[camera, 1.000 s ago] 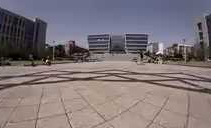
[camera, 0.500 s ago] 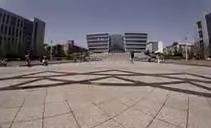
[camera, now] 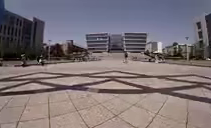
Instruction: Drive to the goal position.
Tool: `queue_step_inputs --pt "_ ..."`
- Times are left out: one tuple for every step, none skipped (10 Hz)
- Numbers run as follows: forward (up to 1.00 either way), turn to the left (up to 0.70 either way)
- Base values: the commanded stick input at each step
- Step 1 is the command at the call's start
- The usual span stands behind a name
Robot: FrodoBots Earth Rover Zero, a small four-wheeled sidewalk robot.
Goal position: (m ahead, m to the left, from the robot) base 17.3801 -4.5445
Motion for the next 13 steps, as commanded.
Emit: queue_step_inputs --pt "1.0 0.0" --pt "0.83 0.0" --pt "0.27 0.0" --pt "0.0 0.0" --pt "0.0 0.0" --pt "0.0 0.0" --pt "0.0 0.0" --pt "0.38 0.0" --pt "0.79 0.0" --pt "1.0 0.0" --pt "1.0 0.0" --pt "1.0 0.0" --pt "1.0 0.0"
